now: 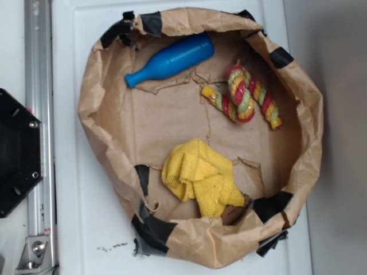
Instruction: Grab the yellow cloth.
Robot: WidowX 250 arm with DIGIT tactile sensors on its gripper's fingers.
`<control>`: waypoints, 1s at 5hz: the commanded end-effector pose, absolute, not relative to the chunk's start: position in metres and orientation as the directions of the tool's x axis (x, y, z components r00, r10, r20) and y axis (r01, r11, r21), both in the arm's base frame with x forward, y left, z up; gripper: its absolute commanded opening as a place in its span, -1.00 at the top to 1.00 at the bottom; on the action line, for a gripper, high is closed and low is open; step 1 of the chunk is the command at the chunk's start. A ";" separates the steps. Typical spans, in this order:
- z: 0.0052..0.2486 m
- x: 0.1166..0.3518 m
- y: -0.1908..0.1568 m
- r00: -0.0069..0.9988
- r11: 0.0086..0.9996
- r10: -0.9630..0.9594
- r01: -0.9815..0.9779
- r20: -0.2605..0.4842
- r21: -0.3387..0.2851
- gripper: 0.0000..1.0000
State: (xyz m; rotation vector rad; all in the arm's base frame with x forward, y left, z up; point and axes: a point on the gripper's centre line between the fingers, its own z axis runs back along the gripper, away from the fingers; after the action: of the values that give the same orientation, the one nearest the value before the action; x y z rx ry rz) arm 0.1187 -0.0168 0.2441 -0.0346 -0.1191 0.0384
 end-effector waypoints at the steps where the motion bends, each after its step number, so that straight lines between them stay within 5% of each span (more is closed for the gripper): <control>1: 0.244 0.119 -0.017 0.992 0.999 0.040 -0.036 0.118 -0.037 -1.00; 2: 0.220 0.169 -0.013 0.996 0.998 0.062 -0.063 0.056 0.008 -1.00; 4: 0.144 0.263 -0.008 0.997 0.991 -0.074 0.075 0.014 -0.106 -1.00; 5: 0.107 0.281 -0.019 0.998 0.991 -0.033 0.040 0.053 -0.131 -1.00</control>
State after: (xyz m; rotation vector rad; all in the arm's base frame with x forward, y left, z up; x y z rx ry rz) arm 0.2763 -0.0138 0.0957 -0.1381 -0.0084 -0.0196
